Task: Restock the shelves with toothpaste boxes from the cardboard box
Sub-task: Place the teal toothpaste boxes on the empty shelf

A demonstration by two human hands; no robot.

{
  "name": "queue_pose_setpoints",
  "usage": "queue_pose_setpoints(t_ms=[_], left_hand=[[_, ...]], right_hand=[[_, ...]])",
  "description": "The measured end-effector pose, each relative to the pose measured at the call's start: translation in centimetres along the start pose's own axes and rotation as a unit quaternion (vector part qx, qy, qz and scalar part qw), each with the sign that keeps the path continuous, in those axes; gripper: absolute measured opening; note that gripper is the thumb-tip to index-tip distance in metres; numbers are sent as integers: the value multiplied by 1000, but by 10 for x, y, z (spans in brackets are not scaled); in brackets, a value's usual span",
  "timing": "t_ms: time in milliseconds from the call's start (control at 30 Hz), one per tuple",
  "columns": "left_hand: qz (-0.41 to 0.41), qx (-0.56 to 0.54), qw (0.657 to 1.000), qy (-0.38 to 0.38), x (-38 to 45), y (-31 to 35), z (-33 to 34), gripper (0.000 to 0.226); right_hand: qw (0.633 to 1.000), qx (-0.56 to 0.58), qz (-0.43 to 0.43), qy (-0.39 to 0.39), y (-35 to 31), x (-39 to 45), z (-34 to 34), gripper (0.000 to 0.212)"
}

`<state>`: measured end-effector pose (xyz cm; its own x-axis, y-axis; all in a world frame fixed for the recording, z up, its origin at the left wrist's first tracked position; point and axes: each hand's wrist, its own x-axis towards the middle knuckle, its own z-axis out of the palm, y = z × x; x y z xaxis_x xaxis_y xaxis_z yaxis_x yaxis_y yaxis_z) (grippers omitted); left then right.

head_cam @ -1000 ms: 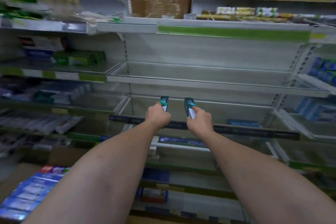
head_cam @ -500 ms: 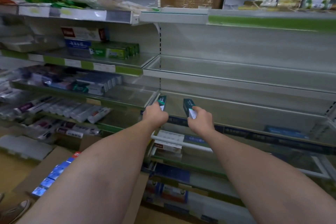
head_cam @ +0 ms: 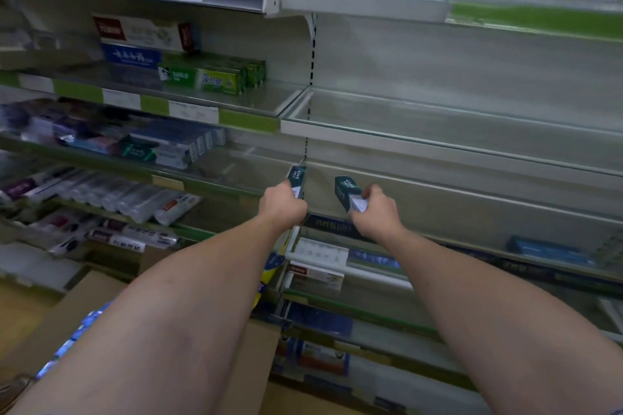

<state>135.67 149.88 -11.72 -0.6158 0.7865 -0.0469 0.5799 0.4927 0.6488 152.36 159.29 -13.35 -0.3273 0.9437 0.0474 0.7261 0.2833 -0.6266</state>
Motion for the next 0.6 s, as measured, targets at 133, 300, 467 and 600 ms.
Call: queue_pose_setpoints(t_ms=[133, 300, 467, 600], left_hand=[[-11, 4, 1000, 6, 20, 2, 7, 40], [-25, -1, 1000, 13, 43, 9, 17, 35], [-30, -9, 999, 31, 59, 15, 31, 22], [-19, -40, 998, 54, 67, 16, 46, 14]], right_hand=[[999, -4, -25, -24, 6, 27, 6, 31], [998, 27, -46, -41, 12, 66, 7, 26], [995, 45, -90, -4, 32, 89, 9, 35], [992, 62, -104, 26, 43, 109, 17, 33]])
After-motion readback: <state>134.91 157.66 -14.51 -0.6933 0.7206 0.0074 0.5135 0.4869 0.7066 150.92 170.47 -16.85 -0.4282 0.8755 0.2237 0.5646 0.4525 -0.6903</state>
